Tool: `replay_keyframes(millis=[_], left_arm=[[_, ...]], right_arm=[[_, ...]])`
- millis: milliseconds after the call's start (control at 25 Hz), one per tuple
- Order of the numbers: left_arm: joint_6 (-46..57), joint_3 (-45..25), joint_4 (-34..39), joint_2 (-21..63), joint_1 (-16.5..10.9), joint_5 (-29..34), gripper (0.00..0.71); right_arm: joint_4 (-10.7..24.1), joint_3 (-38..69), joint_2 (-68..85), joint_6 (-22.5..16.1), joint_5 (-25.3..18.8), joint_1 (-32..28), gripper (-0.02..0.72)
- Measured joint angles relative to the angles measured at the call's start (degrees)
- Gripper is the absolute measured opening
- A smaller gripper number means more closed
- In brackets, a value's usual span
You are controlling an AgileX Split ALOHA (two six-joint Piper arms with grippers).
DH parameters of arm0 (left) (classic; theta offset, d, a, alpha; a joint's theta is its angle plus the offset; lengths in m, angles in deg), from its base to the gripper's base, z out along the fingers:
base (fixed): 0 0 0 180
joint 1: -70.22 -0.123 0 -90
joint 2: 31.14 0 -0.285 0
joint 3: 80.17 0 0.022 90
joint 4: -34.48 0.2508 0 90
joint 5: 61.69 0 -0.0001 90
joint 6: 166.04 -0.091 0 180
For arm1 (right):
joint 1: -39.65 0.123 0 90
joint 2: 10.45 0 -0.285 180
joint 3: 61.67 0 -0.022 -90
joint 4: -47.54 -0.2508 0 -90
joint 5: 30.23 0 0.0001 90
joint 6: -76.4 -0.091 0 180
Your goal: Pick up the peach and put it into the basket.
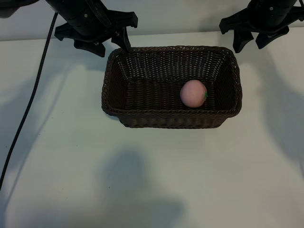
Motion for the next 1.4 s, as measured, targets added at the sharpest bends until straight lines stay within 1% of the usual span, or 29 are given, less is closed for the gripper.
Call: replay_keyframes(millis=[1000,1080,1400], left_arm=[[0.18,0.0,0.0,0.0,0.0,0.0,0.585],[0.18,0.0,0.0,0.0,0.0,0.0,0.585],[0.18,0.0,0.0,0.0,0.0,0.0,0.585]], right_arm=[[0.19,0.0,0.0,0.0,-0.02,0.0,0.516],[0.19,0.0,0.0,0.0,0.37,0.0,0.516],[0.19,0.0,0.0,0.0,4.94,0.0,0.516]])
